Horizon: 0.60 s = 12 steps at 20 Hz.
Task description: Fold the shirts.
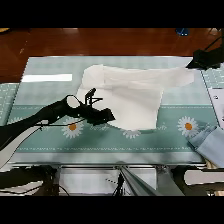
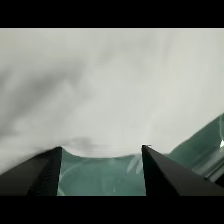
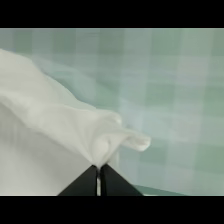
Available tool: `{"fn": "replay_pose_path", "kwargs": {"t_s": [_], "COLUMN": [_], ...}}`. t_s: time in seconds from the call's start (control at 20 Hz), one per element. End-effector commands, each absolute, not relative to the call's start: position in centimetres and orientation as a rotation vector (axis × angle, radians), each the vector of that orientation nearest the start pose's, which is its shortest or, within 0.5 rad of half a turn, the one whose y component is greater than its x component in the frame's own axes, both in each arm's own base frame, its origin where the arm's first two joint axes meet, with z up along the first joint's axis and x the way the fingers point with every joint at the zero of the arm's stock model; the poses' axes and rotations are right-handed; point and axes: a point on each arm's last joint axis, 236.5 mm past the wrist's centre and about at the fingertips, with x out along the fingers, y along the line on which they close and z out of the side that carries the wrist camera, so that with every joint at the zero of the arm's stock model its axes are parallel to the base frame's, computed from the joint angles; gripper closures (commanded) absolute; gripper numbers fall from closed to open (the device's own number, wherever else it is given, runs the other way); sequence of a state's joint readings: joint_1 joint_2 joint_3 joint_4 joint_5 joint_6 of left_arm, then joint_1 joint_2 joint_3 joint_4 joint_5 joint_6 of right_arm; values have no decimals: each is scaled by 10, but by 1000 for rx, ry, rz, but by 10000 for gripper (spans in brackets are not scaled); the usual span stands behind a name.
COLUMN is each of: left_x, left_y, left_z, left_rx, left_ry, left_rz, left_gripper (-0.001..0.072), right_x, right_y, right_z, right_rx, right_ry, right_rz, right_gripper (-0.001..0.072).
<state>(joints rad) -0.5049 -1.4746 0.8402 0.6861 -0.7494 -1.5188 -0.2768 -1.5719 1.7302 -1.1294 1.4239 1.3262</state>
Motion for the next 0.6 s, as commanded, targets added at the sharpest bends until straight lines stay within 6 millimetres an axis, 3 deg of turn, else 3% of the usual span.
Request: {"fn": "replay_pose_path", "kwargs": {"t_s": [0.0, 0.1, 0.25, 0.35, 0.45, 0.55], "left_x": [318, 325, 329, 329, 329, 329], "left_y": [-298, -298, -293, -292, -292, -292], "left_z": [-91, -87, -92, -96, -99, -99], "left_rx": [-602, -638, -670, -706, -710, -709], "left_ry": [1378, 1375, 1388, 1406, 1412, 1415], "left_rz": [-449, -425, -388, -351, -344, -345], "left_gripper": [118, 128, 348, 357, 449, 641], "right_x": [465, 465, 465, 465, 466, 466], "right_y": [-27, -27, -27, -27, -28, -28], "right_z": [93, 93, 93, 93, 93, 93], "right_rx": [286, 286, 286, 286, 285, 285], "right_ry": [1154, 1152, 1151, 1151, 1150, 1150], "right_rz": [245, 244, 243, 244, 243, 243], "right_gripper": [690, 690, 690, 690, 690, 690]}}
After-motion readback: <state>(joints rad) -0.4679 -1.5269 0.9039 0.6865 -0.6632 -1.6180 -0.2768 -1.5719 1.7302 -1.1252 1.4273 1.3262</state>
